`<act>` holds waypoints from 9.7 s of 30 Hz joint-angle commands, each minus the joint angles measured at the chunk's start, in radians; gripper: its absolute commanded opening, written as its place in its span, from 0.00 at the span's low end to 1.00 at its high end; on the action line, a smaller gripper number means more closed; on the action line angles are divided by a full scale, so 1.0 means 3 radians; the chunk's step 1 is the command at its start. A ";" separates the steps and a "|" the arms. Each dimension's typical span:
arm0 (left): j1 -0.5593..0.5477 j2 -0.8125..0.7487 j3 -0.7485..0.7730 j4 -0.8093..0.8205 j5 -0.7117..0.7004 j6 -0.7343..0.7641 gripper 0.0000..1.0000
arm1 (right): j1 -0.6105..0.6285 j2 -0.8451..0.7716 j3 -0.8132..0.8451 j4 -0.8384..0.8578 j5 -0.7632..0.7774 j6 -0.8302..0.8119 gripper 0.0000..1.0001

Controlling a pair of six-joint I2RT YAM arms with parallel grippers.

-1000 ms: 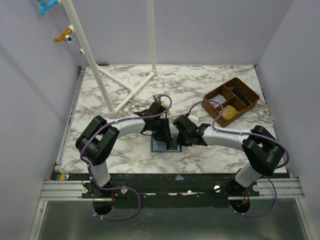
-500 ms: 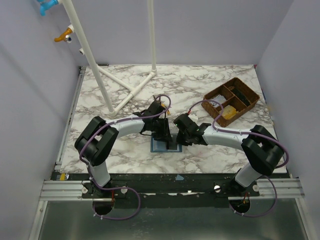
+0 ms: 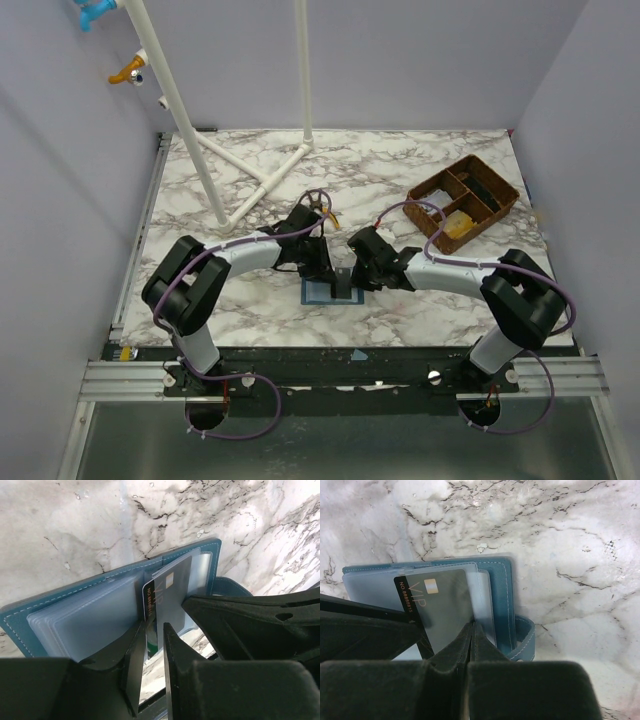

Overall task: Take the credit cards out of the card holder
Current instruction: Remove the credit card from the card holder, then place the credit card in the storage box, then remove the credit card from the card holder.

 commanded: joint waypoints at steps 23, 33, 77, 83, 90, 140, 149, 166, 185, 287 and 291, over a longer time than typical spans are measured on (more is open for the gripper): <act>0.0085 -0.0136 -0.0398 0.0742 0.0714 -0.0420 0.00 | 0.0031 0.0417 -0.0194 -0.0067 -0.0067 0.0013 0.01; 0.0311 -0.0198 -0.0477 0.0383 0.0633 -0.0022 0.00 | 0.0033 0.0467 -0.0199 -0.0183 0.0074 0.0012 0.00; 0.0573 -0.0719 -0.0369 -0.0420 0.0368 0.0594 0.00 | 0.0028 0.0244 -0.0063 -0.0492 0.0419 -0.0073 0.01; 0.0581 -0.0825 -0.0311 -0.0506 0.0378 0.0654 0.00 | 0.0031 0.0159 0.0043 -0.0547 0.0406 -0.0105 0.01; 0.0581 -0.0947 -0.0244 -0.0540 0.0449 0.0695 0.00 | 0.0026 -0.0042 0.0285 -0.0656 0.0372 -0.0197 0.03; 0.0625 -0.1644 -0.0434 0.1319 0.1921 -0.0597 0.29 | -0.0690 -0.1788 -0.0394 0.1631 -0.2041 -0.0048 0.01; 0.0620 -0.1861 -0.0237 0.0344 0.1364 0.0065 0.84 | -0.0701 -0.1818 -0.0361 0.1383 -0.1715 -0.0157 0.01; 0.0621 -0.1902 0.0120 -0.0778 0.0482 0.0767 0.99 | -0.1653 -0.0960 0.0758 -0.0261 -0.0477 -0.0559 0.01; 0.0619 -0.1998 0.0290 -0.1044 0.0392 0.0892 0.99 | -0.2873 0.0046 0.1668 -0.0512 -0.0081 -0.0903 0.01; 0.0943 -0.1660 0.0733 -0.1729 -0.0013 0.0818 0.99 | -0.1997 0.0131 0.2407 -0.1813 0.0011 -0.0680 1.00; 0.0831 -0.1880 0.0435 -0.1703 -0.0104 0.0758 0.98 | -0.1422 -0.0190 0.1975 -0.1687 0.0052 -0.0556 1.00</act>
